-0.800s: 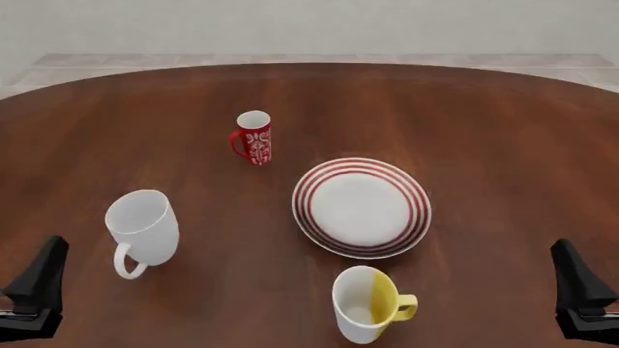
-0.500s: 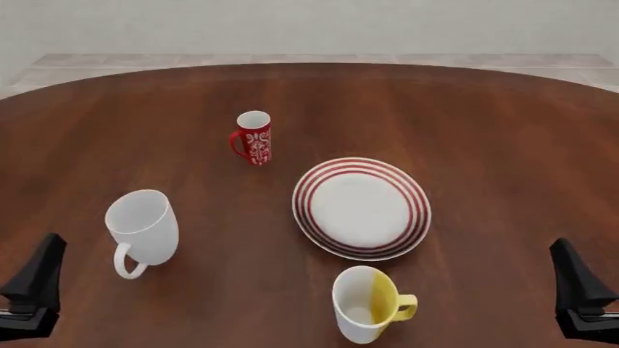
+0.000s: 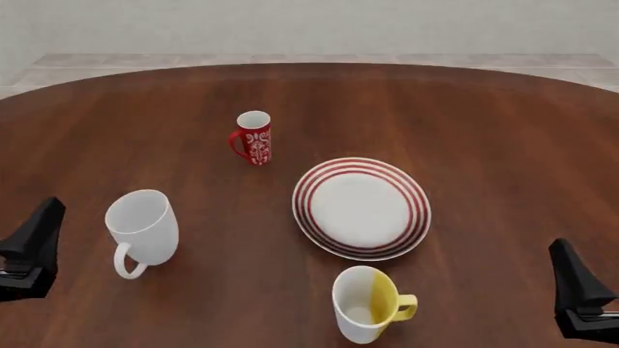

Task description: Pick up the red mug and put it on the plate

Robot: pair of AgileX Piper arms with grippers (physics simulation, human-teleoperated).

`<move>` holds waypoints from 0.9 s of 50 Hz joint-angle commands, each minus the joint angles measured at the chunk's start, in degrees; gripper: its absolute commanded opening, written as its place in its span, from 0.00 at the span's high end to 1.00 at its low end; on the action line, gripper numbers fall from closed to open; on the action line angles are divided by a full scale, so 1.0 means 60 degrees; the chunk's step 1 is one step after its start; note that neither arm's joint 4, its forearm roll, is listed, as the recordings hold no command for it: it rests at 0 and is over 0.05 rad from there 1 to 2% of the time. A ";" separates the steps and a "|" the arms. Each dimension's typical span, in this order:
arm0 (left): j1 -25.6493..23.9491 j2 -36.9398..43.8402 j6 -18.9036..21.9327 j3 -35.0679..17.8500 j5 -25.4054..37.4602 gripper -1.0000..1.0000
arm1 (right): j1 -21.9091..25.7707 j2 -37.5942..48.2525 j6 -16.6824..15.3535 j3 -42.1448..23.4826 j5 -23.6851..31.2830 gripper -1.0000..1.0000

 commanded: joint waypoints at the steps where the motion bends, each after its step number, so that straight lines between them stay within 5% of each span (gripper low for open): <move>1: -0.0348 0.2113 0.0070 -0.0962 -0.0940 0.00 | -0.0020 0.0046 0.0012 0.0005 -0.0036 0.00; 20: -0.1027 0.4963 0.0423 -0.3472 -0.1380 0.00 | -0.0010 0.0380 0.0065 0.0009 -0.0262 0.00; 23: -0.1994 0.5231 0.1464 -0.3846 -0.1515 0.00 | -0.0024 0.0477 0.0070 0.0009 -0.0337 0.00; 28: -0.1810 0.6307 0.0831 -0.4731 -0.1306 0.00 | -0.0029 0.0481 0.0109 0.0009 -0.0319 0.00; 45: -0.1773 0.9025 0.0545 -0.6403 -0.1776 0.00 | -0.0081 0.0937 0.0208 0.0011 -0.0692 0.00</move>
